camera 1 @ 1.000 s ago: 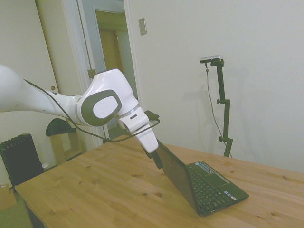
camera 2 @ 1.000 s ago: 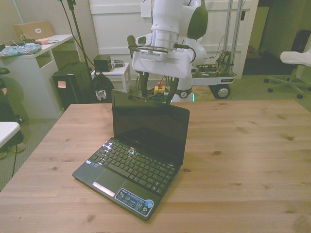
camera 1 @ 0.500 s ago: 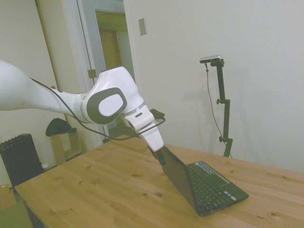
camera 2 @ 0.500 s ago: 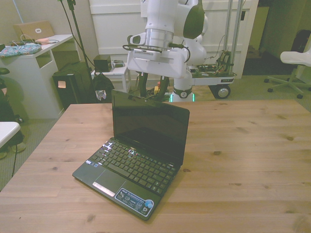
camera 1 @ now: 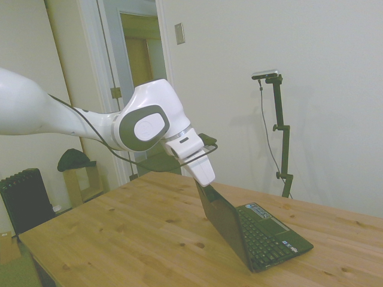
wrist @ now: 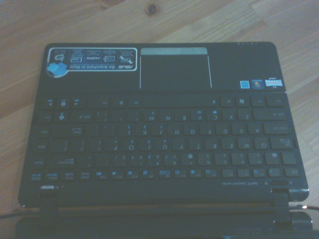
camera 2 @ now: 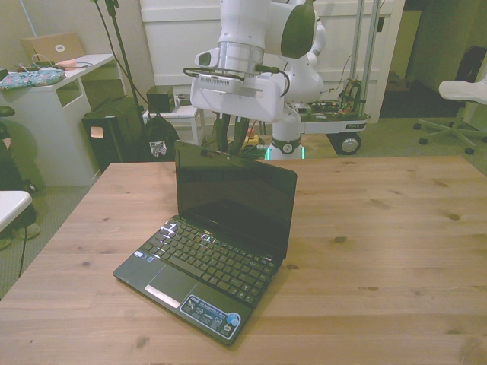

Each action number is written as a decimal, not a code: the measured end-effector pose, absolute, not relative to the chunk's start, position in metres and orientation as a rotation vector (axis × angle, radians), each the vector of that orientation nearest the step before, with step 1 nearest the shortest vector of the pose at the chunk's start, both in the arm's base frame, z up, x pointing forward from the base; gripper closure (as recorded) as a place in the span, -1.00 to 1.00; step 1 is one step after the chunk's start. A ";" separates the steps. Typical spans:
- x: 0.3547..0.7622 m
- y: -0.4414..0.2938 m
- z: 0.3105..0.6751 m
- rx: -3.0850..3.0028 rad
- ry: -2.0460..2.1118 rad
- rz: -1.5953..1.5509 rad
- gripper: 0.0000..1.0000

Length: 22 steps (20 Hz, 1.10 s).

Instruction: Close the laptop

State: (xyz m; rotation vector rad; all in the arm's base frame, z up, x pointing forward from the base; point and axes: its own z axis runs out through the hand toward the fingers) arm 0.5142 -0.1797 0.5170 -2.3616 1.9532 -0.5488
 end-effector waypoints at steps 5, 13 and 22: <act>0.530 -0.202 0.516 -2.351 1.997 -0.531 1.00; 0.565 -0.264 0.508 -2.339 2.047 -0.549 1.00; 0.638 -0.312 0.427 -2.388 2.044 -0.475 1.00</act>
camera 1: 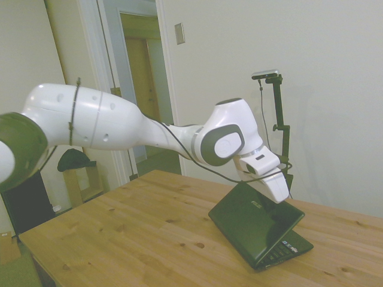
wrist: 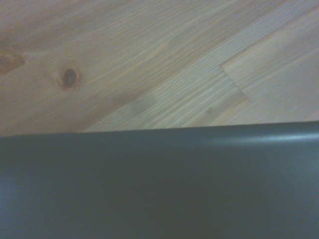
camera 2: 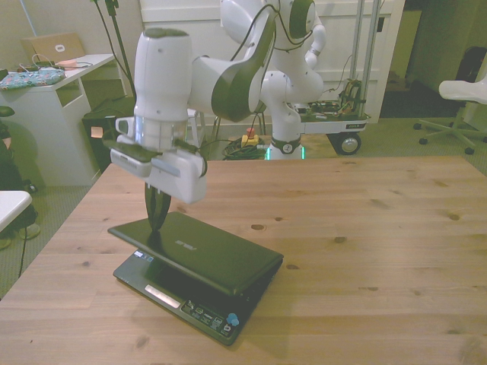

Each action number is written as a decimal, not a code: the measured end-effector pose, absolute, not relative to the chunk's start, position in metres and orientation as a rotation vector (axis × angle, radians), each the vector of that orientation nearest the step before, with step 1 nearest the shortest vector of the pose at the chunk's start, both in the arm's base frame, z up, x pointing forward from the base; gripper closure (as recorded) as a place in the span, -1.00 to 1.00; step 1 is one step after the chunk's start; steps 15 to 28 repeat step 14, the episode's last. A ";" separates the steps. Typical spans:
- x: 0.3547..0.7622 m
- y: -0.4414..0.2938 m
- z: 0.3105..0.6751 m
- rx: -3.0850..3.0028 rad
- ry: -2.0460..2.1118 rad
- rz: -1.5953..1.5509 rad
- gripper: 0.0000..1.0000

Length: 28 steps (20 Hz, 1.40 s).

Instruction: Close the laptop

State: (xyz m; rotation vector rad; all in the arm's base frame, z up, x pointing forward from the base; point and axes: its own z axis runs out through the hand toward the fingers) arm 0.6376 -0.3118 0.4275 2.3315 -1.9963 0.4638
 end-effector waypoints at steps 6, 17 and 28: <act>0.653 -0.322 0.385 2.334 -2.001 0.415 1.00; 0.618 -0.248 0.533 2.497 -1.934 0.511 1.00; 0.618 -0.248 0.533 2.497 -1.934 0.511 1.00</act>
